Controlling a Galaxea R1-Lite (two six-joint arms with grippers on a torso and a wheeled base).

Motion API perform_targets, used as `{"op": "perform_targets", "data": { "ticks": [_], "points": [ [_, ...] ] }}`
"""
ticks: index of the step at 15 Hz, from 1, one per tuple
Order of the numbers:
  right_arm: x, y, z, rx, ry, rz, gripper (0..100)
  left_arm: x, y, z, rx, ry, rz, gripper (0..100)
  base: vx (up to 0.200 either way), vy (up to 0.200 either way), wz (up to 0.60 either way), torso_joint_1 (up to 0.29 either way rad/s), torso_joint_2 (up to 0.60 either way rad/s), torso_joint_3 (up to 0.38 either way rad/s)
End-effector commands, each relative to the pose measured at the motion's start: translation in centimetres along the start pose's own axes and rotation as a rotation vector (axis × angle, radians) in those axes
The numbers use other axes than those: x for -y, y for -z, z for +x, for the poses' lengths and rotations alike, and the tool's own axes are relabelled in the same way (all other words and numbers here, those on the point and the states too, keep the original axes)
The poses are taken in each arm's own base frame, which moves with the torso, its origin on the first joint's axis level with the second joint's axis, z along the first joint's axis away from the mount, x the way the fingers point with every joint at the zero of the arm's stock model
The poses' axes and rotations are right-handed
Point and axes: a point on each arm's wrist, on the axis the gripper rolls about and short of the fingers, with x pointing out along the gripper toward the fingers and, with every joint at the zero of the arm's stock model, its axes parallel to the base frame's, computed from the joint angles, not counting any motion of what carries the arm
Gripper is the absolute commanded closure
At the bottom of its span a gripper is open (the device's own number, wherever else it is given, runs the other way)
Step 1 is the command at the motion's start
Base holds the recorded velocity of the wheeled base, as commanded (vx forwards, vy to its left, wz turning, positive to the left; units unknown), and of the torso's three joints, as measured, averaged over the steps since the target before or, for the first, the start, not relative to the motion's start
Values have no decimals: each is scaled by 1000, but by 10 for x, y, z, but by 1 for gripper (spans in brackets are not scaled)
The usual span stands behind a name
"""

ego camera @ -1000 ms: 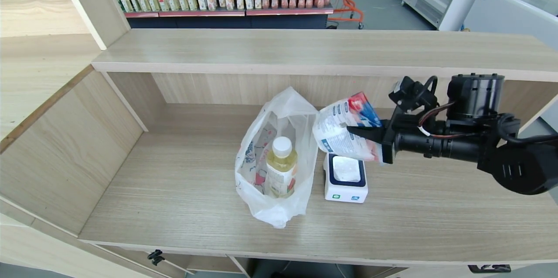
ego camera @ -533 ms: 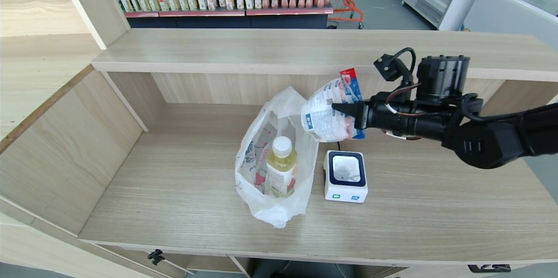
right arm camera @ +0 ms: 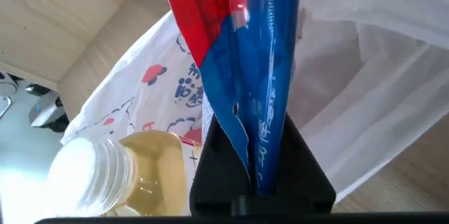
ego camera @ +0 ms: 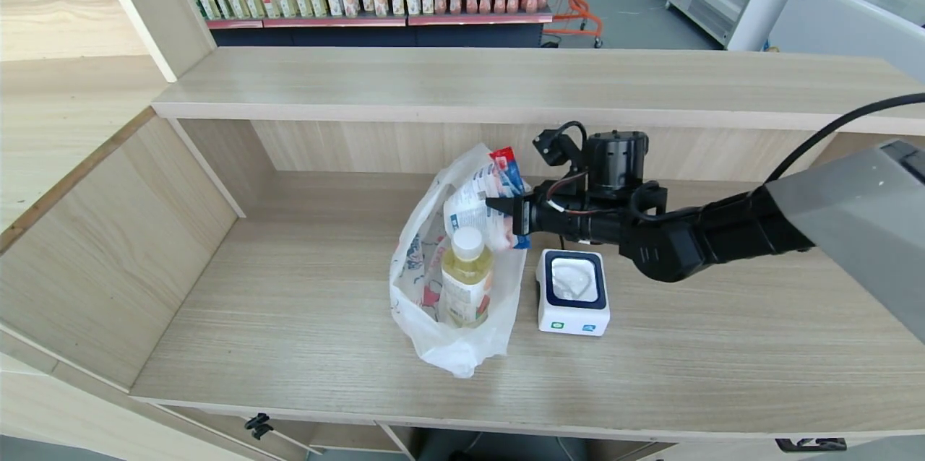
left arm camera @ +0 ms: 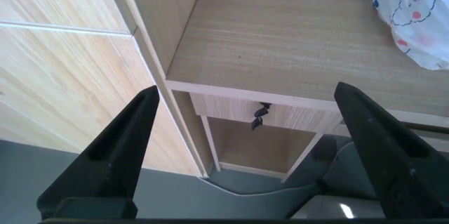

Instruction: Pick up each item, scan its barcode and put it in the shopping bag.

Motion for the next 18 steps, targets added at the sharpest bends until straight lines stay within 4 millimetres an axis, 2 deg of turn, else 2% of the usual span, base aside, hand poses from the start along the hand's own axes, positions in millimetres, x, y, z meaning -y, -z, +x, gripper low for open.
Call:
{"op": "perform_targets", "data": {
  "ticks": [1,3,4,7,9,10,11,12,13,15,18],
  "points": [
    [3,23,20,-41,-10,8,100,0,0,0,0,-1,0,0,0,0,0,0,0,0],
    [8,30,29,-46,-3,-36,100,0,0,0,0,-1,0,0,0,0,0,0,0,0],
    [8,31,30,-47,3,-38,0,0,0,0,0,-1,0,0,0,0,0,0,0,0],
    [4,11,27,5,-7,-22,0,0,0,0,0,1,0,0,0,0,0,0,0,0],
    [-12,-24,6,74,-27,47,0,0,0,0,0,-1,0,0,0,0,0,0,0,0],
    [-20,-42,-13,103,-29,82,0,0,0,0,0,-1,0,0,0,0,0,0,0,0],
    [-28,-53,-37,108,-26,111,0,0,0,0,0,-1,0,0,0,0,0,0,0,0],
    [-34,-61,-80,98,5,132,0,0,0,0,0,-1,0,0,0,0,0,0,0,0],
    [-41,-60,-120,73,10,146,0,0,0,0,0,-1,0,0,0,0,0,0,0,0],
    [-60,-45,-211,60,19,161,0,0,0,0,0,-1,0,0,0,0,0,0,0,0],
    [-80,-6,-293,60,162,99,0,0,0,0,0,-1,0,0,0,0,0,0,0,0]
  ]
}}
